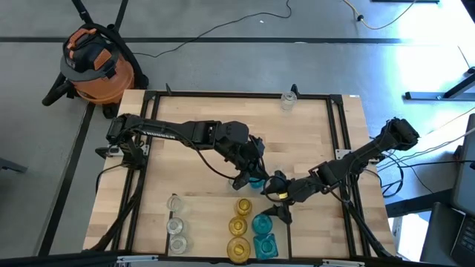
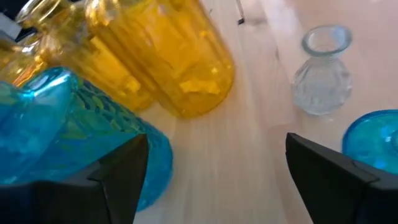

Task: Sort vases onto shelf
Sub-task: Put the blue vase on the shelf aligned with the other blue vase

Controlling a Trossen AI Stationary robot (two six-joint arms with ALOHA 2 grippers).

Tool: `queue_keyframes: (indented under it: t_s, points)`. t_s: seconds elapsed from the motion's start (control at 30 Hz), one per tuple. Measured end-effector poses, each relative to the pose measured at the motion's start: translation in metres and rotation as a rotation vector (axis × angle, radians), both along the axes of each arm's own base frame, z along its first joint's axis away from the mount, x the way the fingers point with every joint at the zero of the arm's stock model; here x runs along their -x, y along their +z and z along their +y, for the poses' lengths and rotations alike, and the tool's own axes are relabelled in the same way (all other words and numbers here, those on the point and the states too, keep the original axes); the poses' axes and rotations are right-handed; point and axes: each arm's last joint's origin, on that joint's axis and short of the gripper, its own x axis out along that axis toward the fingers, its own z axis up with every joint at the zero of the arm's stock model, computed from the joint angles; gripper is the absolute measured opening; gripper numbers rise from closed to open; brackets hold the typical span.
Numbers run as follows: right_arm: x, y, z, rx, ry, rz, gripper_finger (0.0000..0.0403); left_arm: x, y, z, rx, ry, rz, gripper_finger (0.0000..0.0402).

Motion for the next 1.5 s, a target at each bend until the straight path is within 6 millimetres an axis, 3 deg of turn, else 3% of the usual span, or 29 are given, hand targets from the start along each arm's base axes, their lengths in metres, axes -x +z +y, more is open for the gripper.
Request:
queue_keyframes:
  t_s: [0.37, 0.53, 0.73, 0.93, 1.1, 1.27, 1.5]
  points:
    - [0.0, 0.0, 0.001, -0.002, 0.032, 0.004, 0.0335, 0.0, 0.0, 0.001, -0.001, 0.002, 0.0, 0.0001]
    - [0.001, 0.004, -0.004, -0.023, -0.119, -0.015, 0.0335, 0.001, 0.003, 0.007, 0.0, 0.019, -0.011, 0.0001]
    - [0.007, 0.024, -0.026, -0.016, -0.245, -0.078, 0.0335, 0.027, 0.039, 0.029, -0.001, 0.065, -0.105, 0.0001]
    - [0.001, 0.032, -0.067, -0.026, -0.244, -0.009, 0.0335, 0.069, 0.063, 0.055, -0.101, 0.108, -0.071, 0.0001]
    - [-0.008, 0.044, -0.085, 0.133, -0.146, 0.165, 0.0335, 0.104, 0.054, 0.067, -0.21, 0.121, 0.159, 0.0001]
    - [-0.023, 0.062, -0.084, 0.366, -0.013, 0.124, 0.0335, 0.12, 0.041, 0.073, -0.29, 0.107, 0.342, 0.0001]
    - [-0.043, 0.043, -0.097, 0.323, 0.036, 0.171, 0.0334, 0.123, 0.014, 0.083, -0.352, 0.106, 0.462, 0.0001]
